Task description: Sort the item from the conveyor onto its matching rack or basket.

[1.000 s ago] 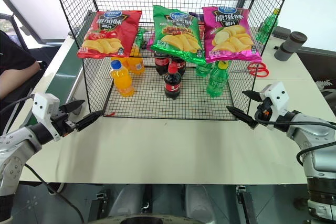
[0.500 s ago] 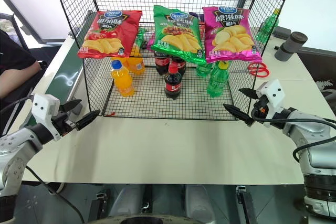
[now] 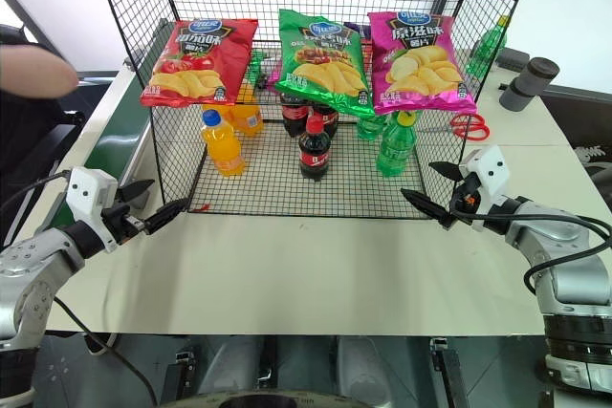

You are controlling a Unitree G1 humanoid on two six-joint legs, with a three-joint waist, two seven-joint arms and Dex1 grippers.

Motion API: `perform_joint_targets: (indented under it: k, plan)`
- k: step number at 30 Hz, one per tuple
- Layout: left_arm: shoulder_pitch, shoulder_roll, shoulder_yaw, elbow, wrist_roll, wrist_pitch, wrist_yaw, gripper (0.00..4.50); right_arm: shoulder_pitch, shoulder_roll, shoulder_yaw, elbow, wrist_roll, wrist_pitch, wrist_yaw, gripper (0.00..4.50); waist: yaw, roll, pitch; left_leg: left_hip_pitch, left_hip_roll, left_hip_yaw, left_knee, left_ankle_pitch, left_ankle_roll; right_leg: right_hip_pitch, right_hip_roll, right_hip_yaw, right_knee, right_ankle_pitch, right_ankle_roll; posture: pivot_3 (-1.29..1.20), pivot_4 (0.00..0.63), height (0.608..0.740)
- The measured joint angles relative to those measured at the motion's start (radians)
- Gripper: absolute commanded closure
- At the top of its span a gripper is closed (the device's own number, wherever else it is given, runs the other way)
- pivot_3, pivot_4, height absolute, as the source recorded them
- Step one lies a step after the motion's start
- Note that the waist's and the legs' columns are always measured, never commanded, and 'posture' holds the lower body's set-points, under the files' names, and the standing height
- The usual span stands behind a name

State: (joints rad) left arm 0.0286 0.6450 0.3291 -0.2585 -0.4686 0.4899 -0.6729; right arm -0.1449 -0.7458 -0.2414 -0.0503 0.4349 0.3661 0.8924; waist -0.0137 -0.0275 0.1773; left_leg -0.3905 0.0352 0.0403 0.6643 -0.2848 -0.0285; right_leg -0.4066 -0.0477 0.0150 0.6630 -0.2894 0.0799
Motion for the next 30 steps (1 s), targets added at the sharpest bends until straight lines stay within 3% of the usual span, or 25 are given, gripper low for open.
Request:
perform_joint_targets:
  k: [30]
  plan:
    - [0.0, -0.029, -0.003, -0.005, -0.002, 0.0, 0.024, 0.0, -0.037, 0.026, 0.046, 0.057, -0.028, -0.041, 0.013, 0.11, 0.0, 0.0, 0.0, 0.0, 0.0, 0.0, 0.0, 0.0, 0.0, 0.0, 0.0, 0.0, 0.0, 0.0, 0.0, 0.0, 0.15, 0.734]
